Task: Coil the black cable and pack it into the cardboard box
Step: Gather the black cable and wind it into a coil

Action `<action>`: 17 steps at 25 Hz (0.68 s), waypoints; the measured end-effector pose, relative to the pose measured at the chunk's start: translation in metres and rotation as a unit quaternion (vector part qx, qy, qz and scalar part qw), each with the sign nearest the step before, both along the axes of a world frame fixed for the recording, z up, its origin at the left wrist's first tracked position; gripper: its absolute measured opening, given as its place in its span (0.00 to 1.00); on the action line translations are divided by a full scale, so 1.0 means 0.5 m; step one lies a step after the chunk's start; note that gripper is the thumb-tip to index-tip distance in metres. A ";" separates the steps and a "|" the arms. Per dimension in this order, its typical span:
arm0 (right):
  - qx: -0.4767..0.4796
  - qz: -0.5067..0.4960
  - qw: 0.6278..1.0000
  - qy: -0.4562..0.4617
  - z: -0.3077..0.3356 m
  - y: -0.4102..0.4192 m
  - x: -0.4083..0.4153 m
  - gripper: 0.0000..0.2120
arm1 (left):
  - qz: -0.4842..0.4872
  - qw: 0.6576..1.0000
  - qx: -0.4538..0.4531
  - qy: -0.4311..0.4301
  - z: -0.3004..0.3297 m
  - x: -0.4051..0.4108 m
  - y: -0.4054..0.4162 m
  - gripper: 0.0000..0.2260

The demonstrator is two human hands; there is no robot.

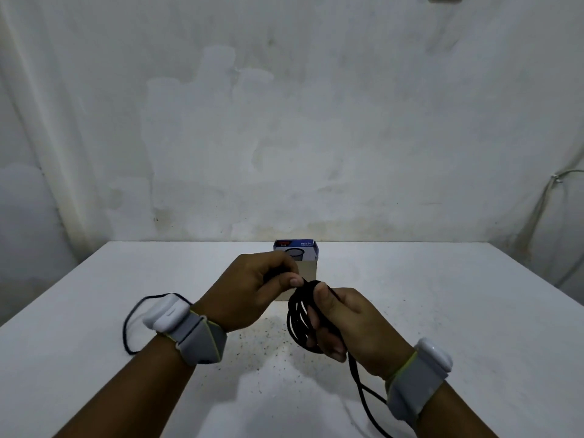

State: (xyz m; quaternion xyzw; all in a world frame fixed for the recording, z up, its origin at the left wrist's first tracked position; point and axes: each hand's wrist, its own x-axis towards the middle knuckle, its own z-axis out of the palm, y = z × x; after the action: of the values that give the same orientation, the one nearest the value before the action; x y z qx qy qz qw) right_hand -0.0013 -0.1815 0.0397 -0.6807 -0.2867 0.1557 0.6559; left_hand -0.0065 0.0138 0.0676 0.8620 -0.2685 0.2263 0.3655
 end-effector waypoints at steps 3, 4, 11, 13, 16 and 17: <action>0.044 0.027 0.998 0.020 0.008 -0.004 -0.005 0.23 | 0.015 0.999 -0.042 -0.001 -0.017 0.005 0.002 0.09; 0.068 0.038 0.997 0.029 0.010 -0.005 -0.005 0.22 | 0.022 0.999 -0.049 -0.002 -0.021 0.006 0.002 0.10; 0.226 0.068 0.963 0.129 0.022 -0.020 0.006 0.25 | 0.051 0.994 -0.091 0.013 -0.057 0.017 0.001 0.11; 0.288 0.065 0.941 0.164 0.026 -0.022 0.013 0.26 | 0.057 0.995 -0.084 0.019 -0.071 0.019 -0.003 0.11; 0.361 0.038 0.912 0.191 0.031 -0.023 0.023 0.26 | 0.080 0.995 -0.043 0.036 -0.099 0.018 -0.008 0.15; 0.385 0.022 0.902 0.196 0.032 -0.023 0.026 0.26 | 0.087 0.995 -0.018 0.037 -0.108 0.017 -0.011 0.16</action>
State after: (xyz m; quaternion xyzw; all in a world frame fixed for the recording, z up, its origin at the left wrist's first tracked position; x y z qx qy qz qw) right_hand 0.0119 -0.1929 0.0556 -0.3243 -0.2053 0.1779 0.9061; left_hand 0.0020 0.0081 0.0136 0.8829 -0.1748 0.2304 0.3699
